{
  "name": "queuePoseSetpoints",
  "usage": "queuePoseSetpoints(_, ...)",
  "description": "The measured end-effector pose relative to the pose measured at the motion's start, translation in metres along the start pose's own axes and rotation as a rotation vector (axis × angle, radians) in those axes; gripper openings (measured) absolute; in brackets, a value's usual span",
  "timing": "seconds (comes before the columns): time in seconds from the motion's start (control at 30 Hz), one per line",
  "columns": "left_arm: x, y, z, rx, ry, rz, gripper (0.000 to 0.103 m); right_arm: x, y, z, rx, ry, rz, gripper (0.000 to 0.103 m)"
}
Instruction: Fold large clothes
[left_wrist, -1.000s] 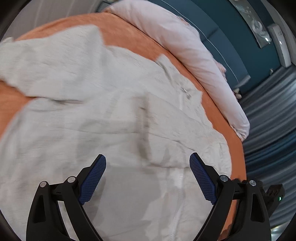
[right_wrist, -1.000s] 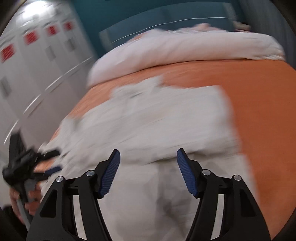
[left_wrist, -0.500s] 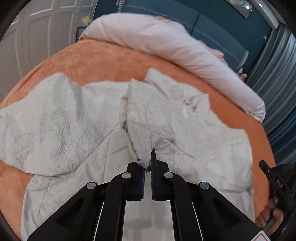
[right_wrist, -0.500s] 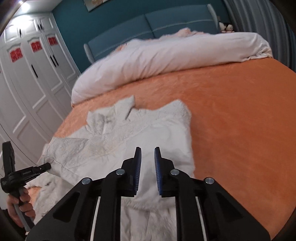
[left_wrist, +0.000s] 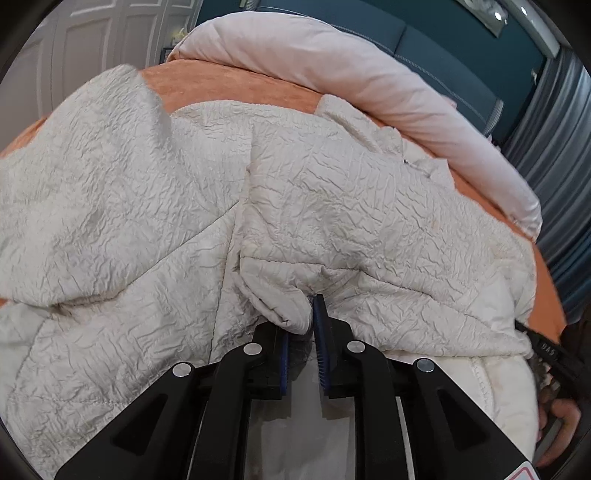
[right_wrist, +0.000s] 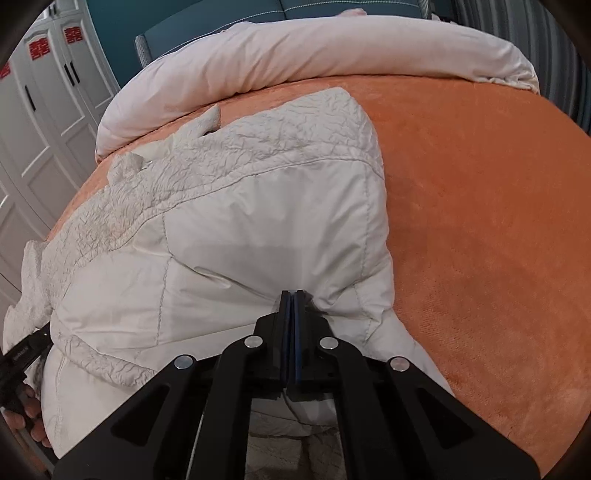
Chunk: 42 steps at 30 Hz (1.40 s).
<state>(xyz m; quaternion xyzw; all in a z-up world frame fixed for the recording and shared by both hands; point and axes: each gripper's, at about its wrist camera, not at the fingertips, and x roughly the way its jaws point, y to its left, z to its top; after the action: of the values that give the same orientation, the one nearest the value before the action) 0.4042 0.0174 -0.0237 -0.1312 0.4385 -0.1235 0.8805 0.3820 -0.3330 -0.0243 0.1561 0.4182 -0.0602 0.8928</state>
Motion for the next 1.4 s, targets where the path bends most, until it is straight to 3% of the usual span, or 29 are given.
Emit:
queuePoseSetpoints(0.1,-0.014,0.003,0.005,-0.043,0.006,-0.015,0.015,-0.010,-0.001,0.010,0.024,0.002,-0.005,0.000)
queuePoseSetpoints(0.13,-0.025,0.000,0.008,-0.024,-0.001,0.004,0.015,-0.024,0.002,0.015,0.010,-0.026,-0.011,0.006)
queuePoseSetpoints(0.2,-0.062,-0.016,0.022,0.079,-0.084,0.028,0.016,-0.044,0.012,0.029,-0.025,-0.079,0.012,0.006)
queuePoseSetpoints(0.3,-0.086,-0.042,0.048,0.157,-0.166,0.055,0.022,-0.057,0.039,0.063,-0.064,-0.132,0.050,0.006)
queuePoseSetpoints(0.37,-0.074,-0.062,0.067,0.167,-0.159,0.072,0.031,-0.045,0.057,0.080,-0.067,-0.128,0.070,0.006)
queuePoseSetpoints(0.47,-0.034,-0.075,0.077,0.143,-0.111,0.136,0.034,0.001,0.082,0.092,-0.144,-0.063,0.024,0.006)
queuePoseSetpoints(0.57,0.011,-0.062,0.073,0.092,-0.032,0.241,0.035,0.037,0.072,0.085,-0.174,-0.009,-0.046,0.002)
queuePoseSetpoints(0.6,0.021,-0.050,0.069,0.060,-0.003,0.268,0.039,0.048,0.060,0.079,-0.157,0.013,-0.027,0.001)
queuePoseSetpoints(0.63,0.023,-0.039,0.064,0.025,0.010,0.253,0.042,0.053,0.052,0.073,-0.135,0.020,0.008,0.001)
queuePoseSetpoints(0.67,0.022,-0.024,0.058,-0.026,0.007,0.190,0.044,0.056,0.041,0.069,-0.097,0.014,0.063,0.000)
queuePoseSetpoints(0.77,0.011,-0.001,0.047,-0.044,-0.003,0.118,0.043,0.058,0.033,0.069,-0.066,0.015,0.114,0.000)
queuePoseSetpoints(0.87,-0.015,0.009,0.044,-0.063,-0.029,0.161,0.037,0.050,0.032,0.071,-0.055,0.005,0.115,0.001)
queuePoseSetpoints(0.93,-0.040,0.009,0.048,-0.056,-0.065,0.140,0.034,0.031,0.033,0.072,-0.035,-0.020,0.125,0.007)
queuePoseSetpoints(1.07,-0.062,-0.019,0.068,0.019,-0.122,0.112,0.043,-0.009,0.042,0.058,-0.065,-0.028,0.135,0.007)
queuePoseSetpoints(1.17,-0.033,-0.044,0.067,0.068,-0.057,0.122,0.054,-0.003,0.048,0.037,-0.127,0.062,0.077,0.007)
queuePoseSetpoints(1.27,0.021,-0.047,0.048,0.097,0.086,0.187,0.056,-0.002,0.051,0.029,-0.147,0.089,0.039,0.004)
queuePoseSetpoints(1.33,0.014,-0.034,0.041,0.052,0.054,0.165,0.057,-0.017,0.054,0.029,-0.135,0.085,0.010,0.008)
queuePoseSetpoints(1.4,-0.011,-0.012,0.039,-0.028,0.053,0.150,0.055,-0.045,0.061,0.021,-0.128,0.057,0.037,0.009)
